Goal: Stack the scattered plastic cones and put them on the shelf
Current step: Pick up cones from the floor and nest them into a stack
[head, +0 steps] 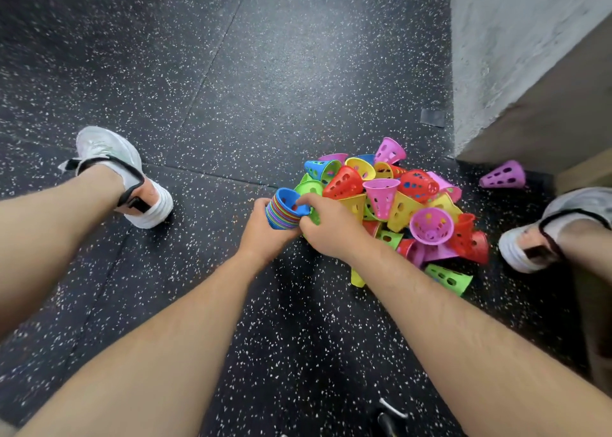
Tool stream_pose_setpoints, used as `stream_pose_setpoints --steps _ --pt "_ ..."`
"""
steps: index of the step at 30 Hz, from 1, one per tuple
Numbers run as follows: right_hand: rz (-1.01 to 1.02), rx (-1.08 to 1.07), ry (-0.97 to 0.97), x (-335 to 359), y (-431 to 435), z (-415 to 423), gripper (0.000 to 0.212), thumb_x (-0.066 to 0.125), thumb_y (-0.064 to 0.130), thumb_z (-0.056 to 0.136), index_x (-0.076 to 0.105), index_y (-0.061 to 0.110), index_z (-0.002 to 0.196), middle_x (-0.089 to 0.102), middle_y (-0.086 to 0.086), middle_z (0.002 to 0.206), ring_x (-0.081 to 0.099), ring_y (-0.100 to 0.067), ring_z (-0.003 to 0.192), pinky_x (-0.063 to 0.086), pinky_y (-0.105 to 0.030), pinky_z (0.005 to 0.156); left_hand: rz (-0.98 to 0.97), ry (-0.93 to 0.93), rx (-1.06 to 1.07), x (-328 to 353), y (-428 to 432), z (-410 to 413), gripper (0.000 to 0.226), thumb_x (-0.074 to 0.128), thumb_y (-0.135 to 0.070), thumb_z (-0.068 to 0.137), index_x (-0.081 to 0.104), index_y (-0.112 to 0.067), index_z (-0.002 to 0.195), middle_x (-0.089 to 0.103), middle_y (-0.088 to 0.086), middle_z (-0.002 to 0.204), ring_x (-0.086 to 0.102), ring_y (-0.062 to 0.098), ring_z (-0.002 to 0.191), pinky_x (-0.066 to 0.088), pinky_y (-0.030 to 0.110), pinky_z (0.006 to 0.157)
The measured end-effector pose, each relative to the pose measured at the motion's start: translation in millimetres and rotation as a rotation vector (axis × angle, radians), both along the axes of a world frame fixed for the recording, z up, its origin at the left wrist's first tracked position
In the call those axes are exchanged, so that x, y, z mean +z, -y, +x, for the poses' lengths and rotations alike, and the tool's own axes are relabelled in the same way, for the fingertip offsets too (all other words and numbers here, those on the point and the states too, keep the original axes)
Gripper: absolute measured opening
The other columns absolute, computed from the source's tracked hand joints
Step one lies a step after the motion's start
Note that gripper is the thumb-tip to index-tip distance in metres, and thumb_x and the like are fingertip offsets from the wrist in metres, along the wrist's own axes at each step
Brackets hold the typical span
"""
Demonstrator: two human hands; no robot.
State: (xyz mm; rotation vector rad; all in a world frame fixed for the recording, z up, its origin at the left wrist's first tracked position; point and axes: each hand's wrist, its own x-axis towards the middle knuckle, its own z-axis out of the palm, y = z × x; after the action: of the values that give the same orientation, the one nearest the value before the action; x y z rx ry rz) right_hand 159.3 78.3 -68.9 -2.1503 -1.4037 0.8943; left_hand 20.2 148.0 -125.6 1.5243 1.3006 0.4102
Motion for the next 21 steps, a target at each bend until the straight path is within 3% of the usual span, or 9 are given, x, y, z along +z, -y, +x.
stream_pose_setpoints --steps 3,5,11,15,21 --pt "0.035 -0.044 0.138 -2.0 -5.9 7.7 0.036 0.051 0.024 0.092 0.061 0.024 0.126 0.065 -0.007 0.121 0.058 -0.027 0.114 0.049 -0.042 0.097 -0.019 -0.001 0.006 -8.6 5.1 -6.8 0.064 0.095 -0.020 0.068 0.049 -0.018 0.112 0.066 -0.007 0.094 0.060 0.005 0.077 0.047 0.017 0.069" --pt "0.053 -0.019 0.246 -4.6 -12.3 13.2 0.035 0.051 0.020 0.095 0.061 0.019 0.128 0.063 -0.006 0.125 0.053 -0.029 0.118 0.045 -0.045 0.099 -0.035 0.001 0.018 -15.9 6.8 -10.5 0.066 0.095 -0.021 0.068 0.048 -0.019 0.114 0.068 -0.006 0.096 0.063 0.010 0.081 0.049 0.024 0.075" --pt "0.001 0.135 0.504 -20.0 -29.9 22.6 0.049 0.058 0.031 0.096 0.047 0.024 0.143 0.049 -0.001 0.140 0.044 -0.030 0.124 0.039 -0.043 0.100 -0.065 -0.003 0.007 -25.8 7.9 -14.5 0.063 0.092 -0.021 0.074 0.046 -0.019 0.117 0.065 -0.007 0.096 0.060 0.004 0.078 0.042 0.006 0.064" --pt "-0.049 0.148 0.616 -24.4 -45.3 19.8 0.056 0.051 0.044 0.098 0.037 0.030 0.151 0.046 0.000 0.145 0.041 -0.029 0.127 0.034 -0.043 0.101 -0.082 0.028 -0.002 -30.4 2.5 -13.8 0.065 0.093 -0.020 0.073 0.045 -0.018 0.117 0.066 -0.002 0.101 0.063 0.011 0.085 0.049 0.017 0.075" --pt "-0.128 0.144 0.702 -35.2 -49.0 13.7 0.054 0.044 0.046 0.100 0.035 0.027 0.150 0.050 -0.002 0.141 0.040 -0.029 0.128 0.030 -0.043 0.104 -0.088 0.021 -0.015 -32.5 2.4 -15.7 0.065 0.093 -0.018 0.074 0.043 -0.018 0.116 0.064 -0.004 0.098 0.060 0.006 0.082 0.043 0.005 0.067"
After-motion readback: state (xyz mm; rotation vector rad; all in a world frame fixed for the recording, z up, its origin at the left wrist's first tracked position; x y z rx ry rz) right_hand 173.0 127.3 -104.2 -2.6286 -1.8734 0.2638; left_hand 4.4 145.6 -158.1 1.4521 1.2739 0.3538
